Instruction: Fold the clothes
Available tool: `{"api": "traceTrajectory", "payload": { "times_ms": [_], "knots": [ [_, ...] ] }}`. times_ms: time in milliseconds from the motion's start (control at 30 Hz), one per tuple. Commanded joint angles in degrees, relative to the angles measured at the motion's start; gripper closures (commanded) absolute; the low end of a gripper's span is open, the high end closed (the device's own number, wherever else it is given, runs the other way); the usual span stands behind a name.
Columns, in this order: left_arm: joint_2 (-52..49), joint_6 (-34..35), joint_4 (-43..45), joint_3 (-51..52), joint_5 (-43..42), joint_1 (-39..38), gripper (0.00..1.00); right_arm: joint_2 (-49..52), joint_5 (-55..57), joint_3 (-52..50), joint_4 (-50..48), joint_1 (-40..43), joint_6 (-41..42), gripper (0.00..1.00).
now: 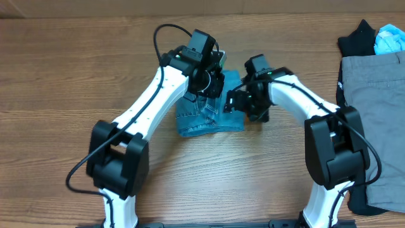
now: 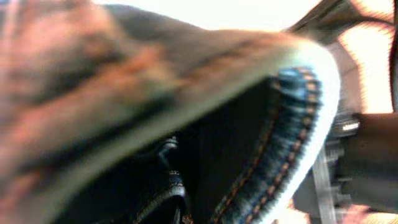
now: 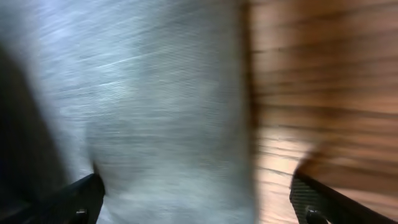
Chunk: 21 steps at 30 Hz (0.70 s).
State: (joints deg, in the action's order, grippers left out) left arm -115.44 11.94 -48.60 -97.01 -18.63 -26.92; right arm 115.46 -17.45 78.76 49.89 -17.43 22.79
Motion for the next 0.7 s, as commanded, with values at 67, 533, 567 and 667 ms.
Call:
{"api": "traceTrajectory", "payload": {
  "times_ms": [67,533,567,667],
  "knots": [
    [-2.64,0.76,1.60,-1.03,-2.93,-0.13,0.83,-1.44,0.68,6.10,5.25,6.69,-2.25,0.00],
    [-1.25,0.68,-0.57,-4.66,-8.26,1.09,0.14,-12.59,0.59,13.25,12.20,14.73,-3.78,0.00],
    [-0.63,0.57,-2.32,-6.29,-8.24,1.55,0.14,-13.18,0.48,13.86,12.44,14.91,-3.78,0.00],
    [1.46,0.33,-7.91,-11.04,-6.99,3.52,0.16,-14.45,-3.41,14.60,11.87,14.88,-5.35,0.00]
  ]
}}
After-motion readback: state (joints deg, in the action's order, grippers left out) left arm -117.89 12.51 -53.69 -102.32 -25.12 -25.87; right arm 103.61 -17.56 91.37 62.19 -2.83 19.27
